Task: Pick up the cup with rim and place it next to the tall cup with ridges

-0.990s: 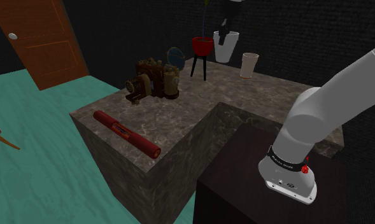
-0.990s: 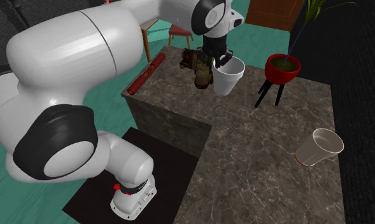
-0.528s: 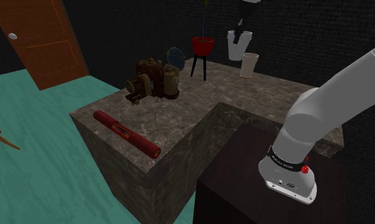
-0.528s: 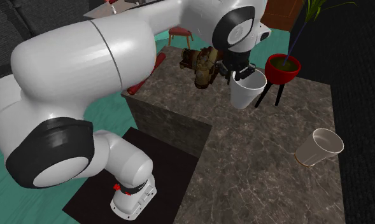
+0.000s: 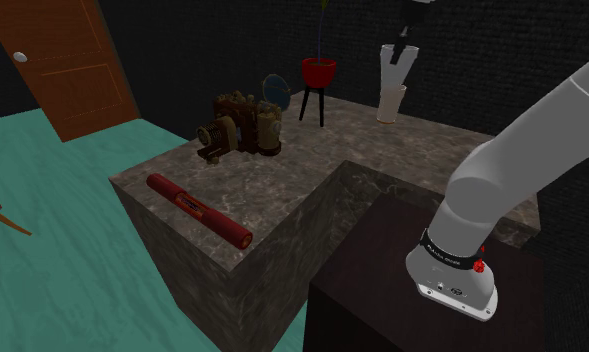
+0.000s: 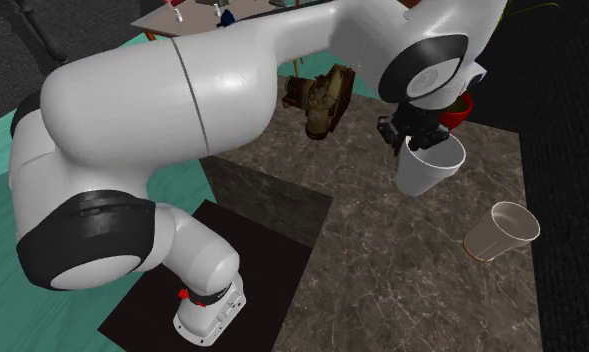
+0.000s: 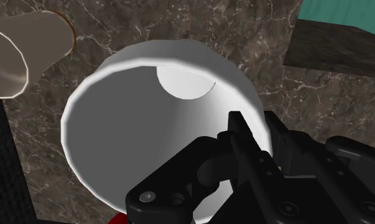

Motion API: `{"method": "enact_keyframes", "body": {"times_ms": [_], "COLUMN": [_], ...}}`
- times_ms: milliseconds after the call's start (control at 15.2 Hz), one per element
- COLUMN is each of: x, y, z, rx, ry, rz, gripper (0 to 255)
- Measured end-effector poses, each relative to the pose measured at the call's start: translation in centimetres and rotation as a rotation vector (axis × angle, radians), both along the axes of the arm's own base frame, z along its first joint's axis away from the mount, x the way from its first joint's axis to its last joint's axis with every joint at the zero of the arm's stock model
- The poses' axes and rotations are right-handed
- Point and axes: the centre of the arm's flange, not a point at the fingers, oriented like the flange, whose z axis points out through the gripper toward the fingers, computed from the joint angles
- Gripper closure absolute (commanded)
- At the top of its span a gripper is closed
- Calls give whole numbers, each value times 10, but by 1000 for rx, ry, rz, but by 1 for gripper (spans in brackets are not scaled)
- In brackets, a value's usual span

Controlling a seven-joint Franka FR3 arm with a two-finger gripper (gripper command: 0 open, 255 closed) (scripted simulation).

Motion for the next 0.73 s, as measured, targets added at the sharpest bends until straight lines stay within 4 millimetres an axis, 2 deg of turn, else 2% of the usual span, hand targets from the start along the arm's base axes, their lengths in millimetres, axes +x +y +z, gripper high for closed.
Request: {"method": "enact_keyframes", "body": {"times_ms": [726], "x": [-54], "y": [-133], "z": [-3], "rx": [1], "ry": [1], "rz": [-1], "gripper": [255]}}
